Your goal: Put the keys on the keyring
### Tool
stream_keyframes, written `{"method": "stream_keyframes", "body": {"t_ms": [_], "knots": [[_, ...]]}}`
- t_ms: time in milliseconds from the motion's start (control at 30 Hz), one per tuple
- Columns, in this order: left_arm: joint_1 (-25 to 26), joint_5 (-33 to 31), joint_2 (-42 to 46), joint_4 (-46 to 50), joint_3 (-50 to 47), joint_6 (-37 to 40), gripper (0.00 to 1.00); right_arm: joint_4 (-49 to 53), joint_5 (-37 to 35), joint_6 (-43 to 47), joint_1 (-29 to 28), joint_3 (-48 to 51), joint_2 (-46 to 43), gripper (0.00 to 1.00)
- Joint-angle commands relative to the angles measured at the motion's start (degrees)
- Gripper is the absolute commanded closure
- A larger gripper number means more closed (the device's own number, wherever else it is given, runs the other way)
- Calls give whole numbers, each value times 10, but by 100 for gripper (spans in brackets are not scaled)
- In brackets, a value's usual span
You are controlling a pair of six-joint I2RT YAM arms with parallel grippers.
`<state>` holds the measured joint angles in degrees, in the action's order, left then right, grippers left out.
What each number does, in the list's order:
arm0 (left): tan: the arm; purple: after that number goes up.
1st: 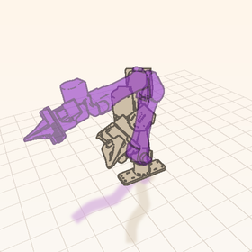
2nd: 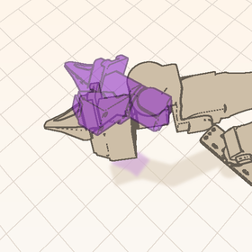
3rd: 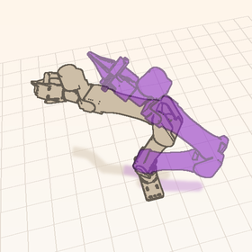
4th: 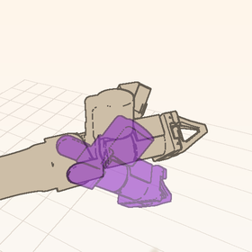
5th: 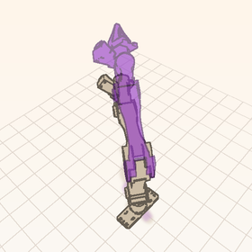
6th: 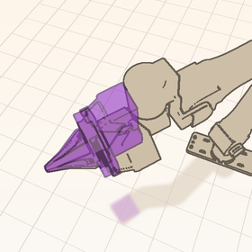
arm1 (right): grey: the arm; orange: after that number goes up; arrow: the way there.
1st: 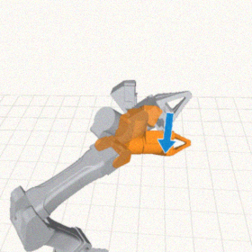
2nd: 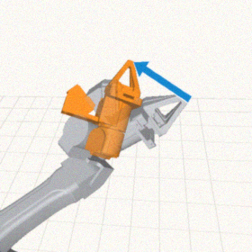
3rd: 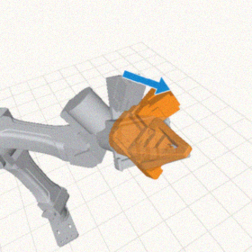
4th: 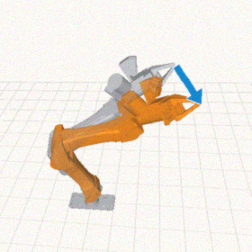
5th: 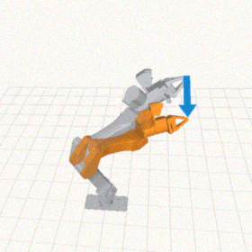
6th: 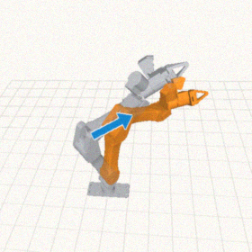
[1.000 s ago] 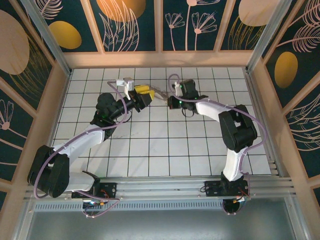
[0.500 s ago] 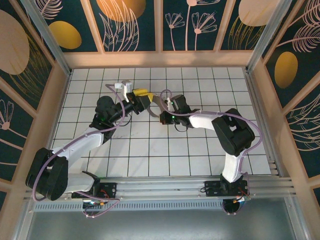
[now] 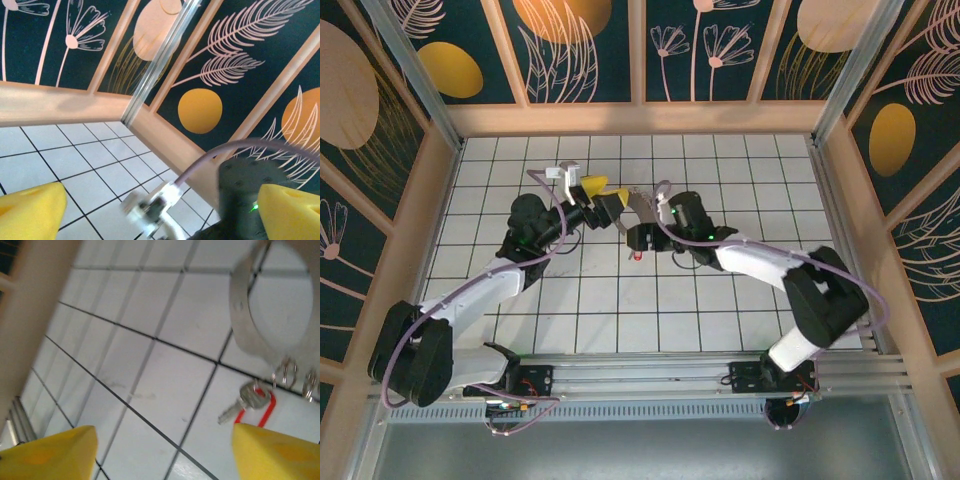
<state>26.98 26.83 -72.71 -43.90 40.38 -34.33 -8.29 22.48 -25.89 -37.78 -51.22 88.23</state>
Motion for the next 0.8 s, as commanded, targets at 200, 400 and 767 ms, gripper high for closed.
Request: {"method": "stream_keyframes", "body": {"t_ms": [200, 400, 767], "knots": [[-4, -214, 85, 76, -21, 68, 1, 68, -99, 16, 61, -4, -132, 1], [-6, -409, 172, -52, -145, 230, 1, 67, -242, 3, 151, 15, -182, 1], [-104, -570, 195, -86, -300, 316, 1, -137, -453, 109, 194, 190, -250, 1]]}}
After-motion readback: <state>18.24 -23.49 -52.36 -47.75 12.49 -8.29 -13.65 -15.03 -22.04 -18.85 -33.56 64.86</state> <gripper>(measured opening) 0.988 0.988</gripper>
